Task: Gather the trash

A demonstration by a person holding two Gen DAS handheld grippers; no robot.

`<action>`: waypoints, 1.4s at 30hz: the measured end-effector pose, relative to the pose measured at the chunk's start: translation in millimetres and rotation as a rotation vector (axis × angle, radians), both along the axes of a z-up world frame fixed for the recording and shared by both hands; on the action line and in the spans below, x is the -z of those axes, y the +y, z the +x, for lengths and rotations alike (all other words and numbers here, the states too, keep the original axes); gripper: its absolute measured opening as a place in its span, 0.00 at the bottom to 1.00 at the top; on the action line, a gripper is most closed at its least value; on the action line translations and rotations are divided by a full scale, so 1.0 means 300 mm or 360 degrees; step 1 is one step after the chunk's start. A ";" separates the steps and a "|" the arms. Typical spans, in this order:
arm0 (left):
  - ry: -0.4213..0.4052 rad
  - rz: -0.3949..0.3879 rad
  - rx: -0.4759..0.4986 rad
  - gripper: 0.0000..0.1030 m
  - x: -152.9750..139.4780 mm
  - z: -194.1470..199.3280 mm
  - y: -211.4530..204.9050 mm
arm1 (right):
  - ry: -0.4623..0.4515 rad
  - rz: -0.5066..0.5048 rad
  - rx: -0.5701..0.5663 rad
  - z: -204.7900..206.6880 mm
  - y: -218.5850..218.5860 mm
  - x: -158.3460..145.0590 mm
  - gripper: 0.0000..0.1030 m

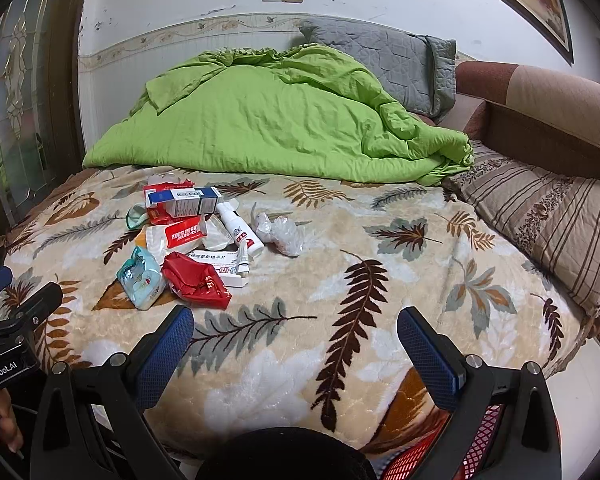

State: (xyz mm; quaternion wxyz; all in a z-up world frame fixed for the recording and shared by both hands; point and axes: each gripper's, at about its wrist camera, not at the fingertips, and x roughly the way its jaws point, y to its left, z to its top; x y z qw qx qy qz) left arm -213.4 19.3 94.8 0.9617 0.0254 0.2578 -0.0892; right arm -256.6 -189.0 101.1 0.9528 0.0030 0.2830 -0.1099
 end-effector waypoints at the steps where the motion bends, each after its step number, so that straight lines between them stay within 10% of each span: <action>1: 0.0000 0.0000 0.0001 1.00 0.000 0.000 0.001 | 0.0000 0.0001 0.0001 0.001 0.000 -0.001 1.00; 12: 0.0033 -0.0018 0.0008 1.00 0.003 0.006 0.000 | 0.0022 0.0025 -0.0034 0.008 0.000 0.003 1.00; 21: 0.0335 -0.0208 0.0062 1.00 0.054 0.102 -0.004 | 0.0220 0.0274 -0.0255 0.097 -0.035 0.044 0.78; 33: 0.0855 -0.0538 0.0077 1.00 0.177 0.396 -0.098 | 0.0277 0.0419 -0.0241 0.121 -0.068 0.067 0.78; 42: 0.0798 -0.0438 0.0068 0.66 0.194 0.481 -0.087 | 0.0332 0.0446 -0.0275 0.150 -0.064 0.075 0.78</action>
